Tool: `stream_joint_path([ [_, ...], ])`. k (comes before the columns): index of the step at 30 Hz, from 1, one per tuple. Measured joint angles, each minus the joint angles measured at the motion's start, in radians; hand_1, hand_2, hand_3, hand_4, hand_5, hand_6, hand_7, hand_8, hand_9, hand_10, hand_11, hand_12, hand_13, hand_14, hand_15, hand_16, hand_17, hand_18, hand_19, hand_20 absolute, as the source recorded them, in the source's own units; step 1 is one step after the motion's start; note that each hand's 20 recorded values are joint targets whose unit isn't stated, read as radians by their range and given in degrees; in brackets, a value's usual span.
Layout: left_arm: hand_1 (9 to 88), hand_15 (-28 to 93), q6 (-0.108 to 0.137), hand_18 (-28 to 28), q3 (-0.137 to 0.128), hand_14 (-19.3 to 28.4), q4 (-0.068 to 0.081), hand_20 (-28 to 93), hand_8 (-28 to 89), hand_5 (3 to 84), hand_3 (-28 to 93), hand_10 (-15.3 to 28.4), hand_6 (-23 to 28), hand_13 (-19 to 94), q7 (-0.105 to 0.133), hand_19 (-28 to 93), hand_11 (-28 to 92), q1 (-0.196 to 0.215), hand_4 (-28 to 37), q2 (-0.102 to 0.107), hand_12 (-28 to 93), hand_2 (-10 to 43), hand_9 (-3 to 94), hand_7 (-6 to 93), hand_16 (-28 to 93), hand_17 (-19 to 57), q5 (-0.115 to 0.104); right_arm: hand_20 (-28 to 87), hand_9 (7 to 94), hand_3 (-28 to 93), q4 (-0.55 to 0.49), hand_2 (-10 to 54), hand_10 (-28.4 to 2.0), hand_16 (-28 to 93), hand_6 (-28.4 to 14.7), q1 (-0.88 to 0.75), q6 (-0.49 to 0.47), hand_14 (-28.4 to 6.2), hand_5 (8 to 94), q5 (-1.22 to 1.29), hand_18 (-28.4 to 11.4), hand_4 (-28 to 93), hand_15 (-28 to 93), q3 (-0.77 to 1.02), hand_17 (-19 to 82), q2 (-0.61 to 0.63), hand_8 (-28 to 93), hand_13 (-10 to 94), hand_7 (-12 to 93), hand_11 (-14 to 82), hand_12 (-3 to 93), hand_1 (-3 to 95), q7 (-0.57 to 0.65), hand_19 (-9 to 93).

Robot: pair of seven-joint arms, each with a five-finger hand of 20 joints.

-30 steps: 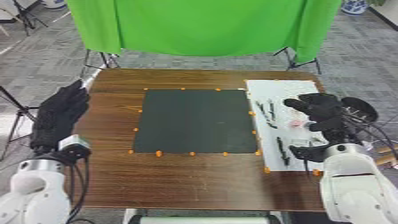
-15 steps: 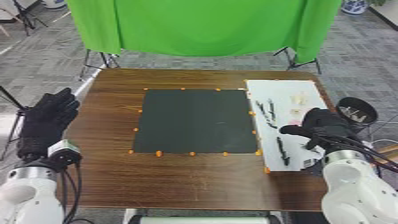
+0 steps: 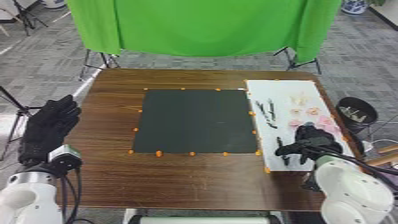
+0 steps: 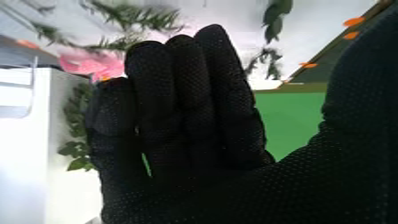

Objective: Arrange flowers

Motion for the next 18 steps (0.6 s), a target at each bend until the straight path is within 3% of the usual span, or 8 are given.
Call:
stream_joint_path([
  [5,28.9,33,0.004,13.6,0.000,16.6,0.000,3,-8,46.5,69,16.7,10.5,24,-0.001,41,21,0.007,-28.3,-0.002,8,14.4,36.4,11.9,-10,-5.6,-0.009,41,65.7,52,0.020,-9.5,-18.8,30,-5.1,0.015,-0.070,-19.3,69.9,0.008,-23.8,-27,63,-0.008,31,-0.017,-9,57,25,43.9,33.6,23.8,-0.003,82],
  [10,28.8,34,0.022,13.9,0.002,16.8,-0.004,3,-8,46.9,69,17.0,10.7,25,0.001,42,22,0.008,-28.3,-0.004,8,14.6,37.5,12.6,-11,-5.7,-0.027,40,65.1,67,0.040,-7.6,-18.4,30,-4.9,0.034,-0.086,-18.2,68.8,0.010,-23.1,-27,61,-0.022,31,-0.031,-10,56,21,39.1,30.5,26.1,-0.002,82],
  [14,28.7,34,0.073,14.1,0.010,16.9,-0.013,3,-8,47.2,69,17.1,10.7,25,0.009,43,22,0.006,-28.3,-0.004,8,14.7,37.9,12.9,-11,-5.7,-0.052,39,67.8,72,0.044,-8.5,-16.9,28,-3.5,0.046,-0.103,-16.1,70.0,0.022,-22.6,-25,59,-0.023,31,-0.039,-11,58,21,34.2,27.7,36.3,-0.003,81],
  [15,28.7,35,0.082,14.1,0.010,17.0,-0.014,3,-8,47.3,69,17.1,10.8,25,0.011,43,22,0.006,-28.3,-0.004,8,14.8,38.0,13.2,-11,-5.7,-0.058,39,70.5,73,0.044,-9.0,-16.0,28,-3.1,0.051,-0.117,-15.4,71.3,0.026,-22.4,-25,57,-0.022,31,-0.041,-7,60,20,31.3,26.8,39.5,-0.003,81],
  [18,28.5,36,0.088,14.2,0.009,17.1,-0.014,3,-8,48.3,69,17.2,11.3,26,0.016,43,23,0.007,-28.3,-0.006,8,15.0,38.7,13.7,-11,-5.7,-0.073,39,75.6,69,0.042,-9.4,-14.3,28,-2.6,0.074,-0.187,-13.6,76.0,0.047,-22.0,-25,54,-0.013,33,-0.057,1,64,19,25.7,28.6,47.8,-0.002,83],
])
